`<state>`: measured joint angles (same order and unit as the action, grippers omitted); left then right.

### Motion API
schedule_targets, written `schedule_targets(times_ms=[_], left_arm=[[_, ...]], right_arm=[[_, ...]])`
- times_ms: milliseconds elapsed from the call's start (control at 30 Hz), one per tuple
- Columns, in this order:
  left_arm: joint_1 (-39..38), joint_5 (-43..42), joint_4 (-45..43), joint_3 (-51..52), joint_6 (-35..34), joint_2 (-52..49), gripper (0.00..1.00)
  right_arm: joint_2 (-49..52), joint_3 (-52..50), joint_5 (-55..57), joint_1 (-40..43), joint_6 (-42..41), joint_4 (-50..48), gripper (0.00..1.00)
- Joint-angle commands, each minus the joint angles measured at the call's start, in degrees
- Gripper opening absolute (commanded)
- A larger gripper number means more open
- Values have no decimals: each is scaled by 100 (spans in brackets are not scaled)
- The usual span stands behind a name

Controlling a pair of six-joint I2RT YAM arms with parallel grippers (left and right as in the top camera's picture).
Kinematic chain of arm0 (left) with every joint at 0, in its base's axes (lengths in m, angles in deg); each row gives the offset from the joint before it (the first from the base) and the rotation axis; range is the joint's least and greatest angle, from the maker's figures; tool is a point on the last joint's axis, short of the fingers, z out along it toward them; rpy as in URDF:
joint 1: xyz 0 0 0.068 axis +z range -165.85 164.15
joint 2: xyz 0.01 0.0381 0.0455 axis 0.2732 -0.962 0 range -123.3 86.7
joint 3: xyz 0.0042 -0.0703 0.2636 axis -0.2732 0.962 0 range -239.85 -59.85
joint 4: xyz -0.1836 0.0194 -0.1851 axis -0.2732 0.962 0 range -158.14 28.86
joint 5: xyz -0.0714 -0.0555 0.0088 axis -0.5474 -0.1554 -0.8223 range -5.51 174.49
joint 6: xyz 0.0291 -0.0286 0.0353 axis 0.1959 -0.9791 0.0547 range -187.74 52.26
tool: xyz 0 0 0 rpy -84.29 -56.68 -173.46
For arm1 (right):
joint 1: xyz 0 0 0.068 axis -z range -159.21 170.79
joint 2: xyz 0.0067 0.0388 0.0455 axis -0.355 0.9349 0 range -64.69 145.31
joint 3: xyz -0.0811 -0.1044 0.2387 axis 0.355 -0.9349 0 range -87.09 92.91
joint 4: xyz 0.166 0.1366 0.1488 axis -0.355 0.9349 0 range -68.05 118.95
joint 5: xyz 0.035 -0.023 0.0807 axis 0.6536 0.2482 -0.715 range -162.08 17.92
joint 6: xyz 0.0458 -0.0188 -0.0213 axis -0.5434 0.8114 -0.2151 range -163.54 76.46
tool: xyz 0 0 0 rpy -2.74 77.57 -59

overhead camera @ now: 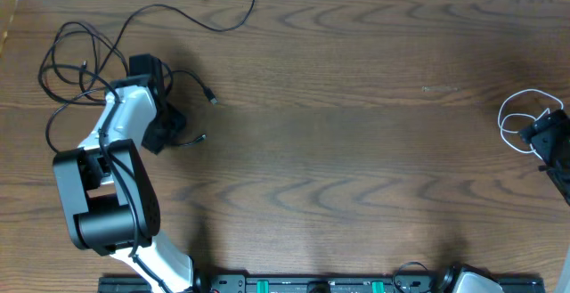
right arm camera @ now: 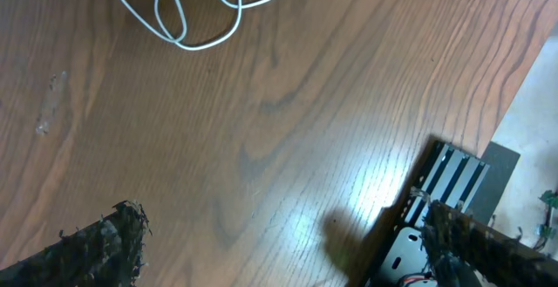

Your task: Untangle cables

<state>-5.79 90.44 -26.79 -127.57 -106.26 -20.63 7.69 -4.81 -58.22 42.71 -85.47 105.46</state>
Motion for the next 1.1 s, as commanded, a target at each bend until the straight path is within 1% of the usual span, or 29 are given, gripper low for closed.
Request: schedule_targets(times_ms=[0, 100, 200, 233, 667, 800, 833, 1067], left_arm=[[17, -98, -173, 210, 98, -55, 50], [20, -98, -332, 306, 98, -55, 48], [20, -98, -442, 354, 96, -59, 36], [20, -98, -463, 369, 92, -66, 35], [20, -105, -498, 376, 11, -492, 35], [20, -109, -505, 376, 11, -505, 19], [20, -127, -518, 376, 11, -505, 8], [20, -717, -970, 310, 57, -498, 7]], right_arm=[[-9, 4, 55, 28, -87, 7, 99], [-9, 4, 55, 28, -87, 7, 99], [-9, 4, 55, 28, -87, 4, 99], [-9, 4, 55, 28, -87, 7, 99], [-9, 4, 55, 28, -87, 4, 99], [-9, 4, 55, 26, -87, 7, 99], [-9, 4, 52, 28, -87, 7, 99], [-9, 4, 55, 28, -87, 7, 99]])
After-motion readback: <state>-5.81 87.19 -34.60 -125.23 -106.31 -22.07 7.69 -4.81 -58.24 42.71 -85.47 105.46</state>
